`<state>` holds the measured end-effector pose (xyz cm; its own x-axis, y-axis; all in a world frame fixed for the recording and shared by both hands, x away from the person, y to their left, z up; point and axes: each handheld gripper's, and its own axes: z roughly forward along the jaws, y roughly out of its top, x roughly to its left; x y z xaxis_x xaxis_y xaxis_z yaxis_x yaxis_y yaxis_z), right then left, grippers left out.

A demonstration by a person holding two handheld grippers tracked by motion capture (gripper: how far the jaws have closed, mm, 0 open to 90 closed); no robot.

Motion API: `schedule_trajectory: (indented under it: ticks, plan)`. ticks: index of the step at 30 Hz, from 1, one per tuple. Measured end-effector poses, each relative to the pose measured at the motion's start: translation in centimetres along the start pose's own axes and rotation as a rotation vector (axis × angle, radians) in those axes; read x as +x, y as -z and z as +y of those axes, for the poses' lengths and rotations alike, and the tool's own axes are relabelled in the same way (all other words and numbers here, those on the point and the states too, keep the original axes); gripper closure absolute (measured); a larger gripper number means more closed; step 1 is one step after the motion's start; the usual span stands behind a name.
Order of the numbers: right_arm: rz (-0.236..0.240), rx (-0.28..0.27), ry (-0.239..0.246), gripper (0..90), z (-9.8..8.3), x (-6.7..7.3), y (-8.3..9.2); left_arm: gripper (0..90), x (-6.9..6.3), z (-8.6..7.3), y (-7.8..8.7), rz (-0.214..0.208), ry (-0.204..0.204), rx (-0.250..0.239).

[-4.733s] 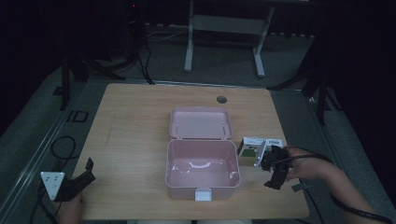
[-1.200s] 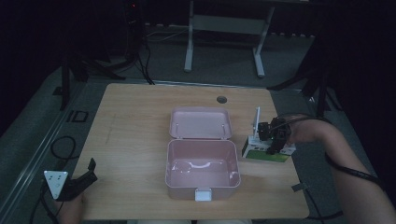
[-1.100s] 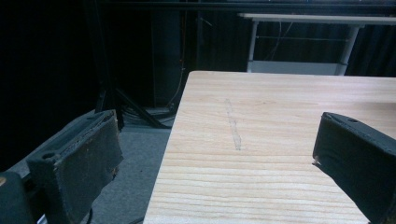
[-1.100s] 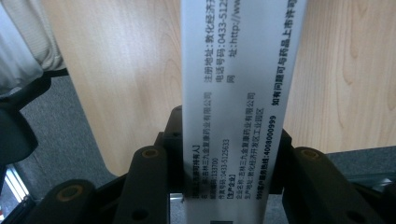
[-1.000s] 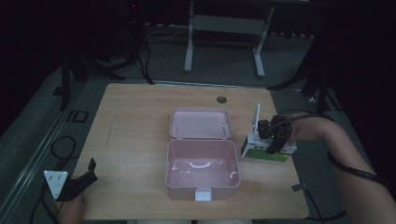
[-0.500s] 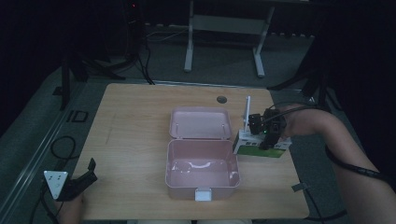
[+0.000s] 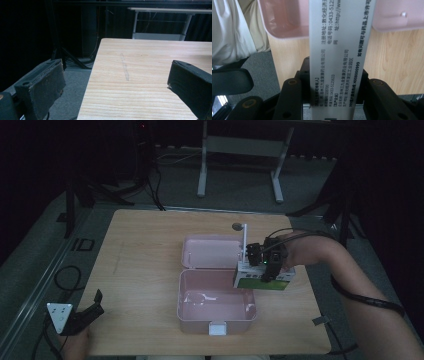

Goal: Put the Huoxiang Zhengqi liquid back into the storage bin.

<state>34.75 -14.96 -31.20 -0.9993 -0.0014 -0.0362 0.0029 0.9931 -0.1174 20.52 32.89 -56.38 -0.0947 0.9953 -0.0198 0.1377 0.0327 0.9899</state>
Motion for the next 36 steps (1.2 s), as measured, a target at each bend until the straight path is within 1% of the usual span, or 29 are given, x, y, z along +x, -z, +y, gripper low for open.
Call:
schedule_trajectory:
  ticks: [4, 5, 6, 7, 8, 9, 10, 11, 14, 15, 16, 17, 19, 20, 24, 25, 29, 32, 36]
  plan:
    - [0.0, 0.005, 0.016, 63.3, 1.6, 0.3, 0.1, 1.1, 0.0, 0.0, 0.0, -0.001, 0.0, 0.0]
    - [0.015, -0.008, 0.027, 63.3, 2.4, 0.4, 0.1, 1.1, 0.0, 0.0, 0.0, -0.002, 0.0, 0.0]
    - [0.015, -0.008, 0.027, 63.3, 2.4, 0.4, 0.1, 1.1, 0.0, 0.0, 0.0, -0.002, 0.0, 0.0]
    - [0.015, -0.006, 0.026, 63.3, 2.7, 0.5, 0.1, 1.2, 0.0, 0.0, 0.0, -0.002, 0.0, 0.0]
    - [0.011, 0.004, 0.041, 63.3, 3.5, 0.7, -0.1, 1.1, 0.0, 0.0, 0.0, -0.002, 0.0, 0.0]
    - [0.011, 0.004, 0.041, 63.3, 3.5, 0.7, -0.1, 1.1, 0.0, 0.0, 0.0, -0.002, -0.001, -0.001]
    - [0.009, 0.011, 0.055, 63.3, 4.3, 0.9, -0.3, 1.1, 0.0, 0.0, 0.0, -0.002, 0.0, -0.002]
    - [0.009, 0.011, 0.055, 63.3, 4.3, 0.9, -0.3, 1.1, 0.0, 0.0, 0.0, -0.002, 0.0, -0.002]
    - [0.017, 0.02, 0.067, 63.3, 5.7, 1.3, -0.6, 1.1, 0.0, 0.0, 0.0, -0.003, -0.001, -0.001]
    - [0.017, 0.02, 0.067, 63.3, 5.7, 1.3, -0.6, 1.1, 0.0, 0.0, 0.0, -0.003, -0.001, -0.001]
    - [0.019, 0.028, 0.074, 63.3, 6.3, 1.6, -0.8, 1.1, 0.0, 0.0, 0.0, -0.004, -0.001, 0.0]
    - [0.019, 0.028, 0.074, 63.3, 6.3, 1.6, -0.8, 1.1, 0.1, 0.0, 0.0, -0.004, -0.001, -0.001]
    - [0.015, 0.034, 0.079, 63.2, 7.0, 1.8, -1.0, 1.1, 0.1, 0.0, 0.0, -0.005, 0.0, -0.001]
    - [0.017, 0.027, 0.079, 63.2, 7.4, 1.9, -1.1, 1.1, 0.1, 0.0, 0.0, -0.006, 0.0, -0.002]
    - [0.016, 0.018, 0.09, 63.2, 8.1, 2.3, -1.1, 1.1, 0.1, 0.0, 0.0, -0.008, 0.0, -0.002]
    - [0.023, 0.013, 0.101, 63.2, 8.4, 2.6, -1.1, 1.1, 0.1, 0.0, 0.0, -0.009, 0.001, -0.002]
    - [0.023, 0.018, 0.114, 63.2, 8.8, 3.2, -1.6, 1.2, 0.1, 0.0, 0.0, -0.009, 0.0, -0.001]
    - [0.028, 0.021, 0.111, 63.2, 8.9, 3.3, -1.9, 1.1, 0.1, 0.0, 0.0, -0.007, -0.002, 0.0]
    - [0.017, 0.027, 0.094, 63.1, 9.6, 3.6, -3.1, 1.1, 0.0, 0.0, 0.0, -0.006, -0.003, 0.0]
